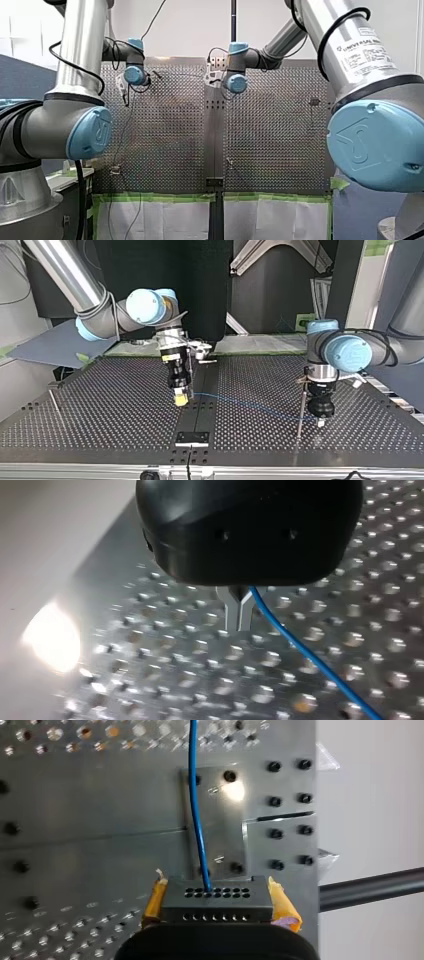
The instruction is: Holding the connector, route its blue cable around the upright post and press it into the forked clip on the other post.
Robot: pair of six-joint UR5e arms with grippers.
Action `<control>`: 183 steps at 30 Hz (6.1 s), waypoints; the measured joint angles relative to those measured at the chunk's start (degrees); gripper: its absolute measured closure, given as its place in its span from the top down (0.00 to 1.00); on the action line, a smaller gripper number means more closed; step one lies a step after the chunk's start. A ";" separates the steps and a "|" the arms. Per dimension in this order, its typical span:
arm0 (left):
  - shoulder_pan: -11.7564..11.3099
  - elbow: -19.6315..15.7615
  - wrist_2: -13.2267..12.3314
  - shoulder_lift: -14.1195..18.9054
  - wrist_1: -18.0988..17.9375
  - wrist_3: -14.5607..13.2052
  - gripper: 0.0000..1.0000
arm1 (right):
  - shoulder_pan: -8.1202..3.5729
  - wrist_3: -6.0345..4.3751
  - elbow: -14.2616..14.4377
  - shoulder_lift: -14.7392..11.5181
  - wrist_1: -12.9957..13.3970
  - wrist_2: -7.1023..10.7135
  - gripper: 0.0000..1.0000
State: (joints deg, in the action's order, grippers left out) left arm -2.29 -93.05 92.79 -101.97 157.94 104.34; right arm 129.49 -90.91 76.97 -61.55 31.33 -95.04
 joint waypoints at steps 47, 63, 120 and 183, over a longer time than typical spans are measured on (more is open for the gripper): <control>0.03 -0.04 -1.75 -5.19 5.26 3.22 1.00 | 1.35 -0.41 0.29 11.62 -3.78 -1.31 0.00; 0.01 -0.01 -1.05 -5.27 6.26 4.58 1.00 | 2.53 -0.94 2.86 17.99 -0.99 -4.49 0.00; -0.07 0.00 -0.88 -5.28 6.51 4.64 1.00 | -0.98 -1.56 3.56 45.81 10.22 -12.98 0.00; -0.11 -0.01 -0.64 -5.28 6.88 4.72 1.00 | -7.97 -0.16 18.24 38.10 21.30 -13.46 0.00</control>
State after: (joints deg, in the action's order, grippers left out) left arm -2.41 -93.06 92.15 -107.25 164.83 109.06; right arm 121.52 -91.07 95.20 -23.45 52.63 -108.49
